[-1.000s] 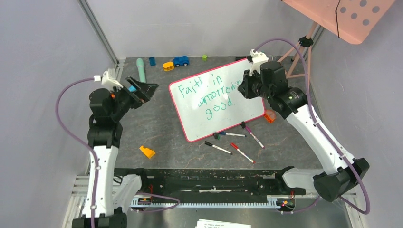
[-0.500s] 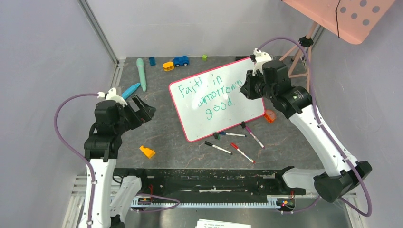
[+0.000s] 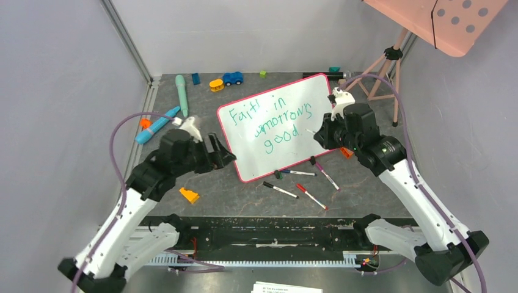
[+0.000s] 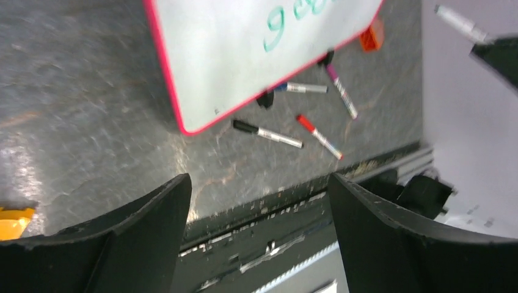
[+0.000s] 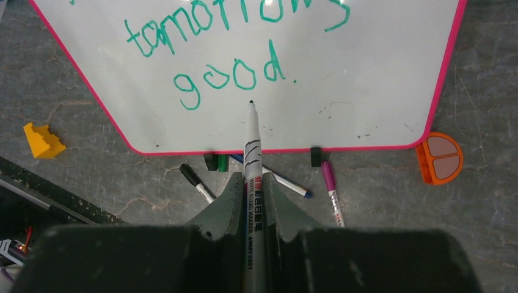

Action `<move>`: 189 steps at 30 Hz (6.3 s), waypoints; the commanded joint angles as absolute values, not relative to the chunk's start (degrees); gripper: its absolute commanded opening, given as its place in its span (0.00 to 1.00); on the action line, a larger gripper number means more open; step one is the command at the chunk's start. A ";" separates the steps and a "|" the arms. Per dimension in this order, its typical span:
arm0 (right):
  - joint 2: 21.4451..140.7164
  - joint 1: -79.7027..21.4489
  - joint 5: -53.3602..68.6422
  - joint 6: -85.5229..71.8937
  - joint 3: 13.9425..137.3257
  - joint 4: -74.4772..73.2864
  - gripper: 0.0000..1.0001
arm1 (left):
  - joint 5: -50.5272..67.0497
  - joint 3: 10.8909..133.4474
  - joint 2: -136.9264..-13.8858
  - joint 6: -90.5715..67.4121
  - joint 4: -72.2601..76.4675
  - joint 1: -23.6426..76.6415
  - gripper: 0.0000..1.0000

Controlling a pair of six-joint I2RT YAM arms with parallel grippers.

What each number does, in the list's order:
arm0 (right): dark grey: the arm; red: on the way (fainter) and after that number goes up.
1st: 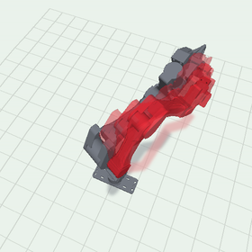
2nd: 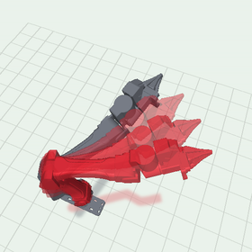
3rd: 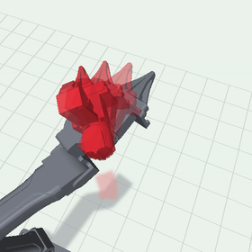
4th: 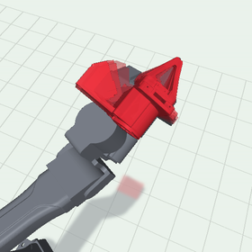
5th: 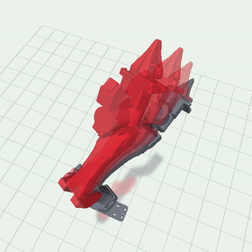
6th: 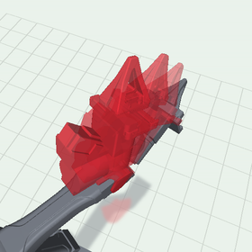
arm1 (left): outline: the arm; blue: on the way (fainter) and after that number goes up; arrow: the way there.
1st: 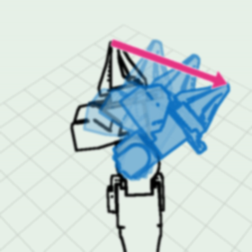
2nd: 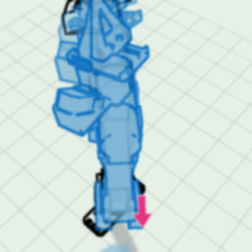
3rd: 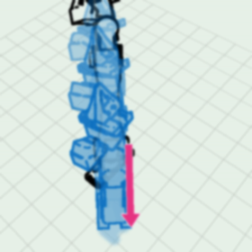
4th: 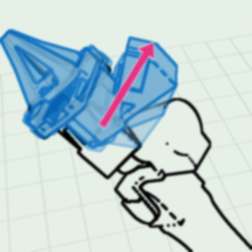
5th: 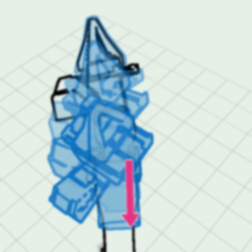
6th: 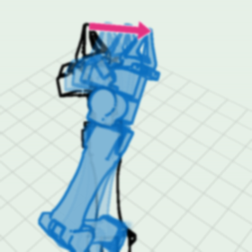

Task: Write a sentence on the whiteboard
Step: Write a sentence on the whiteboard, then move the whiteboard to the center of the board, then close the whiteboard marker at the center of the board.

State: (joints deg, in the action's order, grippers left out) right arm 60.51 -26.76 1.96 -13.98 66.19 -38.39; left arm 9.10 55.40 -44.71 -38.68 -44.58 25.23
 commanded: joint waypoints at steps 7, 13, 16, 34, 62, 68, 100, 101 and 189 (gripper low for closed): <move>53.97 -26.58 -6.25 -16.57 64.86 -40.99 0.00 | -19.13 54.48 -58.54 -56.50 -31.37 61.15 0.68; 53.00 -26.56 -9.28 -14.64 68.55 -46.20 0.00 | -27.32 51.90 -68.03 -63.18 -21.04 70.09 0.56; 52.73 -26.58 -10.11 -14.06 69.89 -47.26 0.00 | -29.68 53.96 -74.10 -63.61 -20.57 70.73 0.57; 53.93 -26.58 -9.16 -12.76 71.57 -45.88 0.00 | -41.38 63.94 -96.80 -67.17 -21.69 70.10 0.40; 55.65 -26.55 -9.81 -11.66 73.74 -46.05 0.00 | -42.27 68.58 -105.00 -69.29 -28.94 65.87 0.37; 55.71 -26.54 -10.20 -12.04 73.66 -46.06 0.00 | -43.50 69.44 -106.27 -65.80 -26.28 64.44 0.20; 57.10 -26.57 -10.76 -13.23 75.56 -45.46 0.00 | -40.69 68.84 -105.06 -47.80 -18.36 53.14 0.27; 57.03 -26.51 -10.81 -13.28 75.42 -45.40 0.00 | -40.62 67.90 -103.83 -48.17 -18.77 53.54 0.29; 48.80 -26.50 -10.21 -12.66 69.34 -45.66 0.00 | -29.77 69.10 -109.07 -64.74 -30.94 62.13 0.14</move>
State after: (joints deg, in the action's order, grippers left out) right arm 49.19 -26.76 -10.22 -12.86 68.53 -46.44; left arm -28.34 68.55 -107.85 -63.59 -29.95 61.76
